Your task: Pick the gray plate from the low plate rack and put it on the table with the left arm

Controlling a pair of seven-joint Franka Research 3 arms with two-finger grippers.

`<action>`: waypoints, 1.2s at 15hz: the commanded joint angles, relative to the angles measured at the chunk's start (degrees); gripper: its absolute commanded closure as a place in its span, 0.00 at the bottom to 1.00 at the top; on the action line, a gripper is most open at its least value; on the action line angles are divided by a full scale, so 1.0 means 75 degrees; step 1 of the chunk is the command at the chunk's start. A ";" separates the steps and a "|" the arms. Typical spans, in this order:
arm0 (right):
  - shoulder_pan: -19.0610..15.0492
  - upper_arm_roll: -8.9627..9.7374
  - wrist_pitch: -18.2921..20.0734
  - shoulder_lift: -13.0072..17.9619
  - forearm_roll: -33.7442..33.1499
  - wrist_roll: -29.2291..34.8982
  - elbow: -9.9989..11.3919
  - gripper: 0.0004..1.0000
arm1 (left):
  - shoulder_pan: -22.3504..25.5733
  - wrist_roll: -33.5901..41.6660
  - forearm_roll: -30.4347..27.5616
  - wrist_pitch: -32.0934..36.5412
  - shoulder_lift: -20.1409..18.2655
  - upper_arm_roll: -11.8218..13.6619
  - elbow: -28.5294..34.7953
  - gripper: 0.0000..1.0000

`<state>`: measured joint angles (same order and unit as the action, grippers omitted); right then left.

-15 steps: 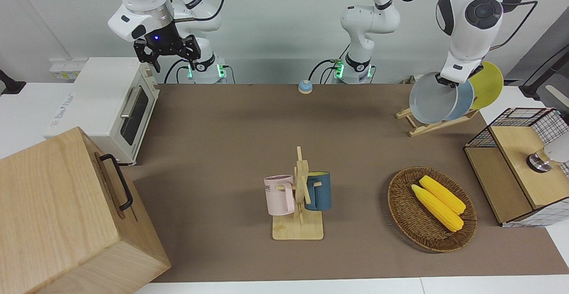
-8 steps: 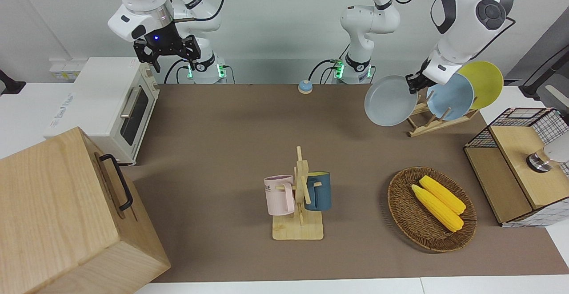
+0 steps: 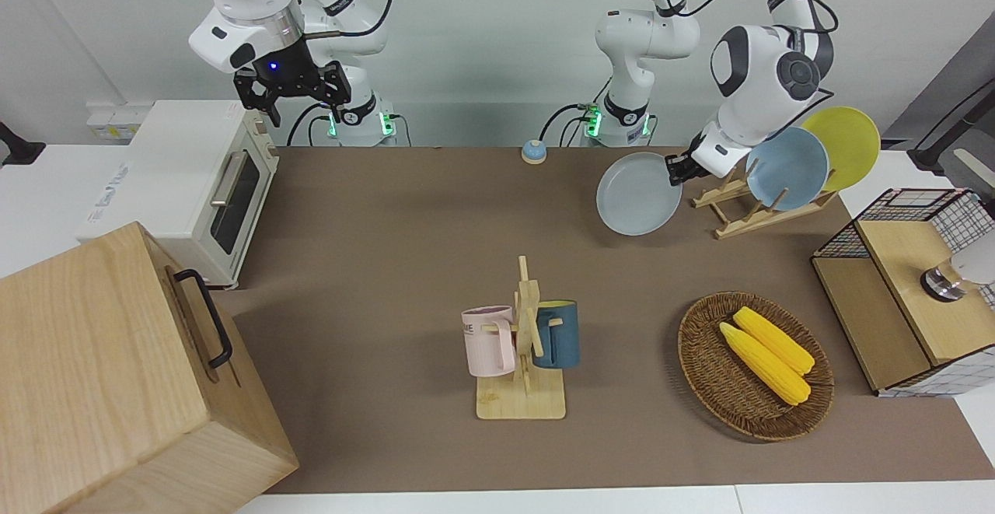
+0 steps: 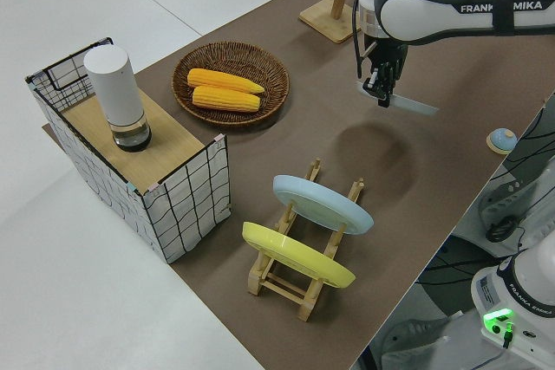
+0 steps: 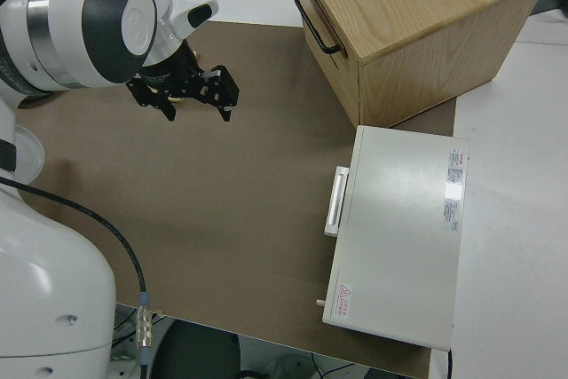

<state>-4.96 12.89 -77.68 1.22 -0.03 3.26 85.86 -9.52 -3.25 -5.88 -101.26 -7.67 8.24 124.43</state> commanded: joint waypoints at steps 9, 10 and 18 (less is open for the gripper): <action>-0.0101 0.0050 0.0115 0.0036 0.0027 -0.0025 -0.0046 0.01 | -0.0067 -0.0024 -0.0213 -0.0736 0.0273 -0.0115 0.0706 0.21; -0.0113 0.0050 0.0115 0.0036 0.0027 -0.0025 -0.0046 0.01 | -0.0055 -0.0012 -0.0178 -0.0620 0.0273 -0.0103 0.0567 0.15; -0.0101 0.0050 0.0115 0.0036 0.0027 -0.0025 -0.0046 0.01 | -0.0008 -0.0082 0.0841 -0.0244 0.0262 0.0026 -0.1401 0.01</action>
<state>-4.96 12.89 -77.68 1.22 -0.03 3.26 85.86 -9.43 -3.30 -2.65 -105.24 -5.69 8.17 119.16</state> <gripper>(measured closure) 0.009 0.004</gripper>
